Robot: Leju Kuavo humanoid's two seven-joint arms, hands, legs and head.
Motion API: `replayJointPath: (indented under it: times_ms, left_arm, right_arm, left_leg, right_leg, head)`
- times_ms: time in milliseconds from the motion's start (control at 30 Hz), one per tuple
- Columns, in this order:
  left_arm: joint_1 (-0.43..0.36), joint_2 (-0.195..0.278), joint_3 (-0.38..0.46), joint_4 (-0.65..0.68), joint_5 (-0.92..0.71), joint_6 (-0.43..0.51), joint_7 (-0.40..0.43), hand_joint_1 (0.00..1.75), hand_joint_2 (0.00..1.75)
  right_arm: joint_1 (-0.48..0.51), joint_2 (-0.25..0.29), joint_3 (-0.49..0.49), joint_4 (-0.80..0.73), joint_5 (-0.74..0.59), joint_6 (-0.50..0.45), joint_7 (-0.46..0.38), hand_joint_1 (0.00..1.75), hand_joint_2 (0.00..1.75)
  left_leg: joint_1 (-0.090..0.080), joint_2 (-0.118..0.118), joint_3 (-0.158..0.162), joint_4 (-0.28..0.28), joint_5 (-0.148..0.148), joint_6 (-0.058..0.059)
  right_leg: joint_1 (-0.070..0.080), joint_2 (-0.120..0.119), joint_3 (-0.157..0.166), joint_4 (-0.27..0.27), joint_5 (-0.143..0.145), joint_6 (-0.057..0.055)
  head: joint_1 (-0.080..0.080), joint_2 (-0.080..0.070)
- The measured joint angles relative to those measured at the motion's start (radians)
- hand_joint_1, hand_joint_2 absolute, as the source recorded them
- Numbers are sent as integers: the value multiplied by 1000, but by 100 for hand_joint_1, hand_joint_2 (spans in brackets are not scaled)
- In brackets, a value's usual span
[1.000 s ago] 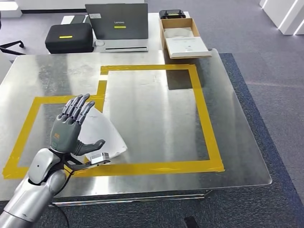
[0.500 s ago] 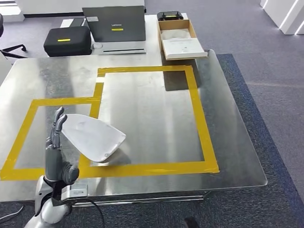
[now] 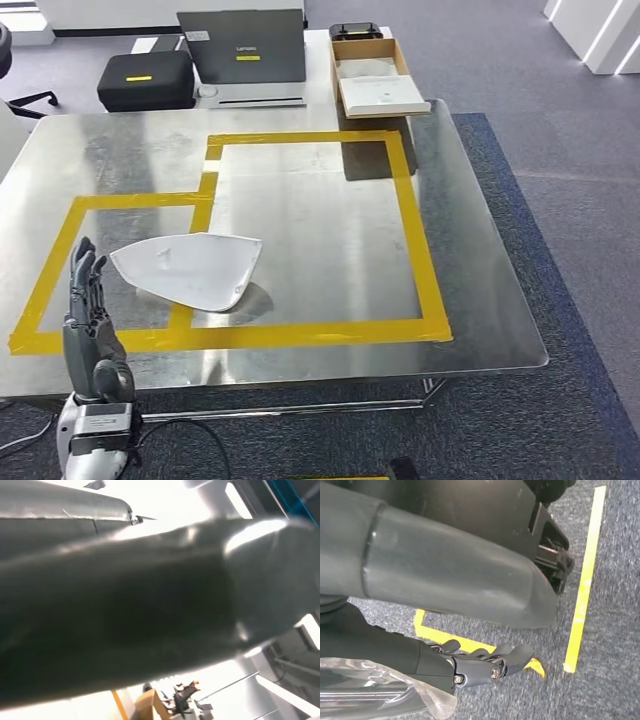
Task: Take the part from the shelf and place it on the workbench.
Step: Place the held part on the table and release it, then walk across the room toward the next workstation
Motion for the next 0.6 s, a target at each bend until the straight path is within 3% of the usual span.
replayJointPath:
  times_ms: [67, 133, 200, 233, 267, 300, 367, 433, 467, 533, 600]
  left_arm:
    - [15, -10, 12, -6, 31, -17, -4, 0, 0]
    - [26, -21, 21, -11, 47, -29, -6, 0, 0]
    - [37, -29, 29, -14, 56, -35, -8, 0, 0]
    - [42, -32, 32, -14, 59, -37, -9, 0, 0]
    - [46, -34, 35, -14, 60, -38, -10, 0, 0]
    - [50, -36, 38, -14, 62, -39, -11, 0, 0]
    - [54, -40, 43, -15, 63, -40, -12, 0, 0]
    - [57, -44, 46, -18, 67, -41, -13, 0, 0]
    - [58, -46, 48, -20, 70, -42, -13, 0, 0]
    - [63, -50, 54, -23, 74, -43, -12, 0, 0]
    - [73, -54, 62, -23, 78, -41, -9, 0, 0]
  right_arm:
    - [2, 0, 0, 0, -2, 0, 0, 0, 0]
    - [3, -1, 0, 0, -3, 0, 0, 0, 0]
    - [3, -1, 1, 0, -4, 0, 0, 0, 0]
    - [3, -1, 1, 0, -4, 0, 0, 0, 0]
    - [3, -1, 1, 0, -4, 0, 0, 0, 0]
    - [3, -1, 1, 0, -4, 0, 0, 0, 0]
    - [2, -1, 1, 0, -4, 0, 0, 0, 0]
    - [-1, -1, 2, -1, -4, 0, -1, 0, 0]
    - [-2, -1, 3, -2, -4, -2, -1, 0, 0]
    - [-1, -1, 5, -3, -3, -10, -3, 0, 0]
    - [0, 0, 8, -5, -2, -23, -4, 0, 0]
  left_leg:
    - [2, 2, -12, -8, 14, 12]
    - [6, 6, -31, -16, 34, 26]
    - [3, 7, -53, -15, 52, 32]
    - [1, 8, -65, -14, 60, 32]
    - [-1, 9, -76, -14, 69, 32]
    - [-2, 9, -86, -13, 76, 32]
    - [-4, 9, -102, -11, 90, 29]
    - [-7, 8, -113, -8, 104, 21]
    - [-7, 8, -118, -7, 112, 16]
    - [-7, 8, -124, -8, 129, 6]
    - [-4, 7, -135, 12, 103, -5]
  right_leg:
    - [-2, 0, -11, 5, -4, 12]
    - [-3, 1, -37, 62, -67, 20]
    - [-3, 2, -73, 185, -157, 24]
    - [-2, 2, -82, 239, -180, 25]
    - [-2, 2, -77, 265, -181, 25]
    - [-2, 2, -56, 255, -163, 24]
    - [-1, 2, 37, 135, -108, 17]
    - [2, 2, 131, -7, -91, 10]
    - [4, 3, 154, -45, -95, 8]
    - [6, 3, 152, -64, -92, 1]
    - [3, 0, 136, -67, -74, -16]
  head:
    - [0, 0]
    - [5, 0]
    - [9, 0]
    - [10, 0]
    - [10, 0]
    - [10, 0]
    - [10, 0]
    - [10, 0]
    - [10, 0]
    - [9, 0]
    - [9, 0]
